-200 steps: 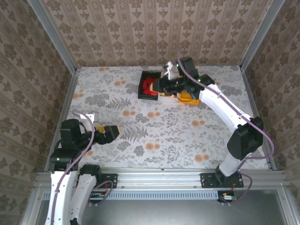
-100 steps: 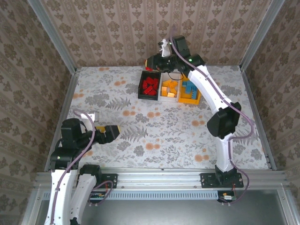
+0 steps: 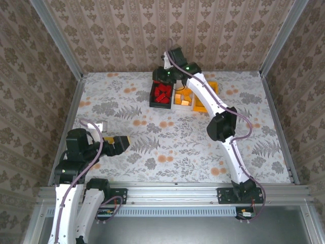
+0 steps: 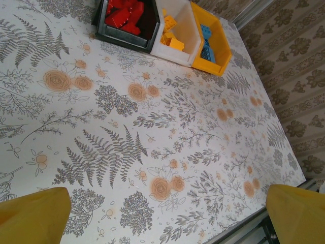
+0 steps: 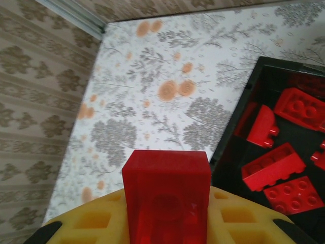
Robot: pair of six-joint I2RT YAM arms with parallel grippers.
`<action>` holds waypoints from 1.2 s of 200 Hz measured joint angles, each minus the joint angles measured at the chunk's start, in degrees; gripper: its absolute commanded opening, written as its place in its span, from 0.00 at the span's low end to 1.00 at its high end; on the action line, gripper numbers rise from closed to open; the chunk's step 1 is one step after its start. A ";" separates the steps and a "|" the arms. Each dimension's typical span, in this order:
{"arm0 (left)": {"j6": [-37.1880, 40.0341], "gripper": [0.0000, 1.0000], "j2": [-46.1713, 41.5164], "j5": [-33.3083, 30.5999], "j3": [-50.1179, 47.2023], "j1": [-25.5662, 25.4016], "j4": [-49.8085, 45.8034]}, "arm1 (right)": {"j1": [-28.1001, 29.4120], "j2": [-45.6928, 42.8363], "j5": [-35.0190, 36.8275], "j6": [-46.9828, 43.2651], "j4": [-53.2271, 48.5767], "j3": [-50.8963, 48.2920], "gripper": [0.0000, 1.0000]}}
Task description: Sort the legos into containers by color
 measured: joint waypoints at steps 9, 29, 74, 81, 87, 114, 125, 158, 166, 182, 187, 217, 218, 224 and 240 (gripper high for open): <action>0.00 1.00 0.00 0.00 0.00 0.00 0.00 | 0.11 0.94 1.31 -0.35 0.00 0.00 0.29; 0.00 1.00 0.00 0.00 0.00 0.00 0.00 | 0.42 2.78 4.59 -1.31 0.07 0.00 0.29; 0.00 1.00 0.00 0.00 0.00 -0.04 0.00 | 0.98 5.70 12.85 -4.02 1.86 0.02 0.28; 0.00 1.00 0.00 0.00 0.00 -0.04 0.00 | 1.07 6.08 14.25 -4.59 2.27 0.02 0.29; 0.00 1.00 0.00 0.00 0.00 -0.04 0.00 | 1.09 6.36 15.43 -4.96 2.64 0.02 0.29; 0.00 1.00 0.00 0.00 0.00 -0.04 0.00 | 1.33 7.89 21.31 -6.64 4.70 0.11 0.29; 0.00 1.00 0.00 0.00 0.00 -0.04 0.00 | 1.40 8.55 23.58 -7.54 5.53 0.11 0.29; 0.00 1.00 0.00 0.00 0.00 -0.04 0.00 | 1.81 9.84 29.05 -9.92 6.97 0.11 0.30; 0.00 1.00 0.00 0.00 0.00 -0.04 0.00 | 1.88 10.03 30.01 -10.56 7.54 0.11 0.30; 0.00 1.00 0.00 0.00 0.00 -0.04 0.00 | 2.08 10.38 31.54 -11.47 8.37 0.11 0.30; 0.00 1.00 0.00 0.00 0.00 -0.04 0.00 | 2.14 10.47 32.04 -11.98 8.52 0.11 0.30; 0.00 1.00 0.00 0.00 0.00 -0.04 0.00 | 2.71 11.50 34.38 -14.73 9.35 0.11 0.44; 0.00 1.00 0.00 0.00 0.00 -0.04 0.00 | 2.75 11.56 34.51 -15.04 9.35 0.11 0.45; 0.02 1.00 0.00 0.00 0.00 -0.04 0.00 | 2.95 11.78 34.99 -15.43 9.38 0.11 0.50; 0.00 1.00 0.00 0.00 0.00 -0.04 0.00 | 3.45 12.44 35.76 -17.25 9.38 0.11 0.55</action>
